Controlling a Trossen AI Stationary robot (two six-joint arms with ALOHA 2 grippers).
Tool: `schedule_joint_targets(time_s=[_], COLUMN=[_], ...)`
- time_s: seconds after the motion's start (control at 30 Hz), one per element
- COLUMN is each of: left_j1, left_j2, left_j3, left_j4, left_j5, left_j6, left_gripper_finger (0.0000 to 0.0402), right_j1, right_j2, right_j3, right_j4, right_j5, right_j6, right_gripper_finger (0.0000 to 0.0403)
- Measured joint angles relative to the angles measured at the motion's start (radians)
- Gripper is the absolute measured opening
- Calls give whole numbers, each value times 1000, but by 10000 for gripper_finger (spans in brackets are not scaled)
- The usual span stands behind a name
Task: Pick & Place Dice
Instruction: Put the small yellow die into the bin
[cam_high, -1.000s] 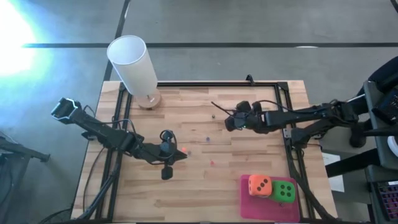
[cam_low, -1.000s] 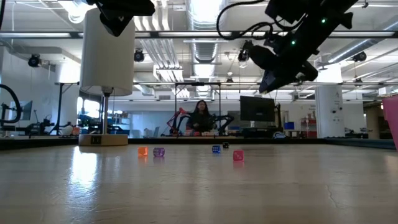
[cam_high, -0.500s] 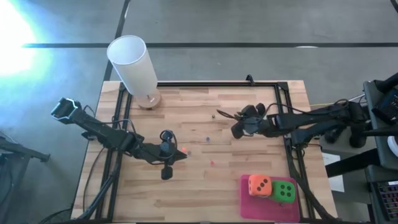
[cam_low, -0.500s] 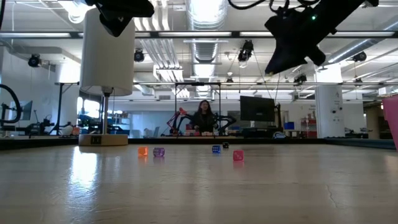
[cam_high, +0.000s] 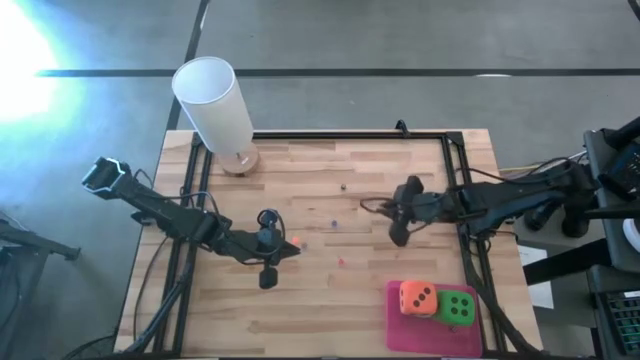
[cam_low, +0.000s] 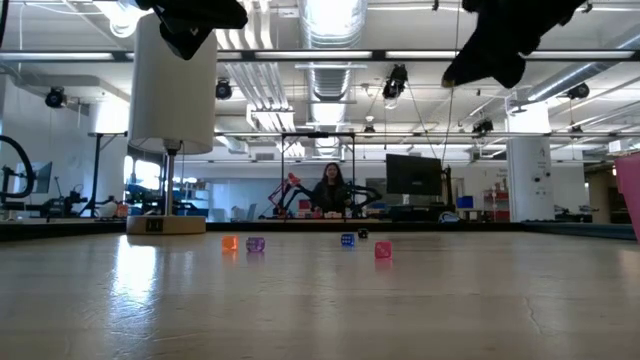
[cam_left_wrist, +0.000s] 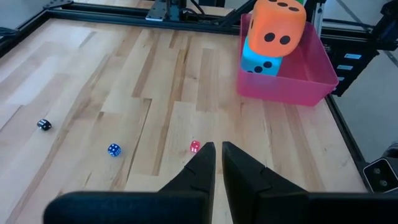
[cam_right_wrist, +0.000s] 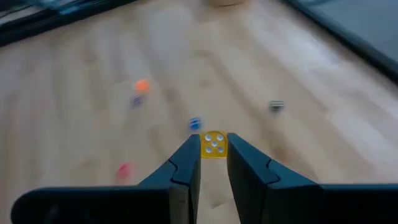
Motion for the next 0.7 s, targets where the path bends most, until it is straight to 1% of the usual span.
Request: schedule_joint_targets(time_s=[0.23, 0.33, 0.5, 0.7], left_j1=[0, 0, 0, 0], left_j2=[0, 0, 0, 0], left_j3=[0, 0, 0, 0], left_j4=[-3, -9, -9, -9], left_j5=[0, 0, 0, 0], left_j6=[0, 0, 0, 0], left_gripper_finger=[36, 36, 36, 36], right_j1=[86, 131, 219, 339], right_j2=[-69, -76, -70, -67], right_j3=[0, 0, 0, 0], right_j4=[-2, -2, -2, -2], right_j5=[-318, -417, -522, -545], right_j6=[-224, -279, -314, -339], right_gripper_finger=[61, 61, 61, 61])
